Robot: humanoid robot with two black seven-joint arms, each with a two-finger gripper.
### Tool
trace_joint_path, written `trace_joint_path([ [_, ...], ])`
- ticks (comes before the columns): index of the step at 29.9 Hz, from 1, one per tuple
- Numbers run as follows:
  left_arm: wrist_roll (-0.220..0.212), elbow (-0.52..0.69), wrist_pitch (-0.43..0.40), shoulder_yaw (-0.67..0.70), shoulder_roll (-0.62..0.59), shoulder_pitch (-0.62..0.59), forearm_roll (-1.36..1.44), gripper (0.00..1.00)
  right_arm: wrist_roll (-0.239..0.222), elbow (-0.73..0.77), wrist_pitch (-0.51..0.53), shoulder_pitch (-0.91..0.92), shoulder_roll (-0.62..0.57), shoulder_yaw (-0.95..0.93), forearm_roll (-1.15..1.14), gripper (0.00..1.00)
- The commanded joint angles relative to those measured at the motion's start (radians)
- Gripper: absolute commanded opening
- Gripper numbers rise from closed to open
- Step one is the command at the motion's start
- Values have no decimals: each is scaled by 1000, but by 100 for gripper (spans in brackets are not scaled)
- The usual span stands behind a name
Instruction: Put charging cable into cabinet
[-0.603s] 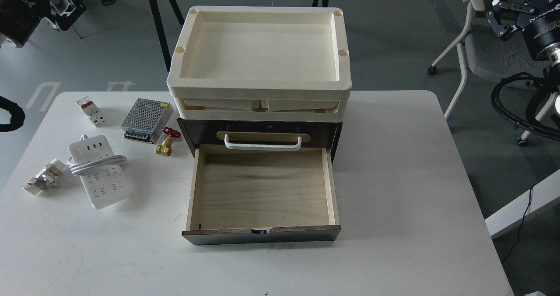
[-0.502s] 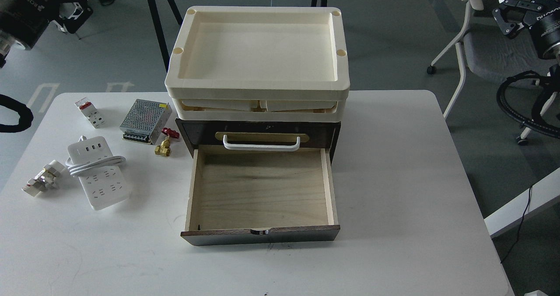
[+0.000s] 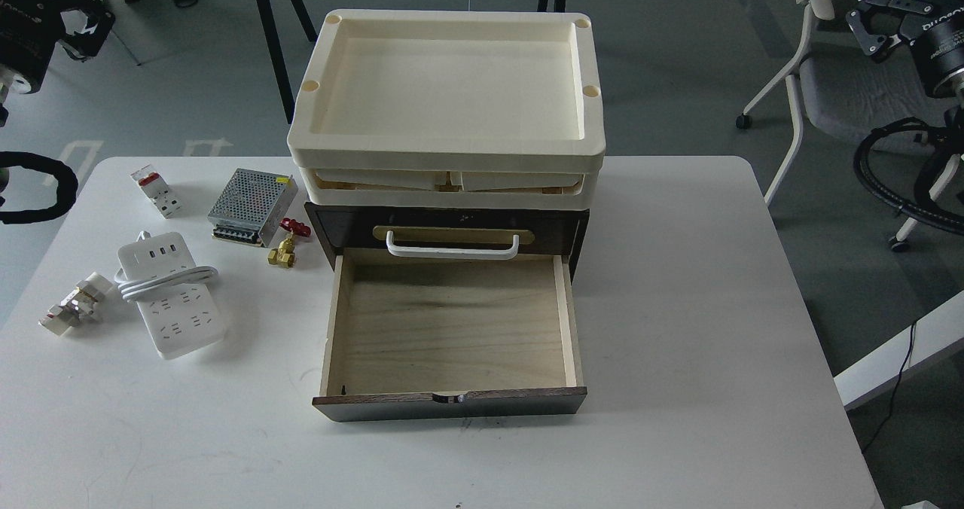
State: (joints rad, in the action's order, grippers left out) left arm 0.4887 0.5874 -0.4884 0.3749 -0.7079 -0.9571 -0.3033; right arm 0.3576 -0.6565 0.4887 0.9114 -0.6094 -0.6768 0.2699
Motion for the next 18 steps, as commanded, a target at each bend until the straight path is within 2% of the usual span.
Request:
trace_joint_path([
  [1,0,-3,0,166,19,35,-2,100,1,0,0,-2,-3,-1,0,100],
  [3,0,20,0,290,15,64,-13,100,3,-2,0,-5,-3,-1,2,100],
  [5,0,116,0,447,5,121,-25,100,4,-2,0,-8,-3,-1,2,100],
  [7,0,230,0,537,-25,170,-25,100,4,-8,0,-8,-3,-3,2,100],
  [11,0,458,0,536,-181,192,-19,100,4,-18,0,-19,-3,-12,2,100],
  [14,0,613,0,486,-336,202,12,100,4,-23,0,-40,-4,-12,2,100],
  [18,0,724,0,463,-493,204,266,100,4,-23,0,-55,-9,-12,2,100],
])
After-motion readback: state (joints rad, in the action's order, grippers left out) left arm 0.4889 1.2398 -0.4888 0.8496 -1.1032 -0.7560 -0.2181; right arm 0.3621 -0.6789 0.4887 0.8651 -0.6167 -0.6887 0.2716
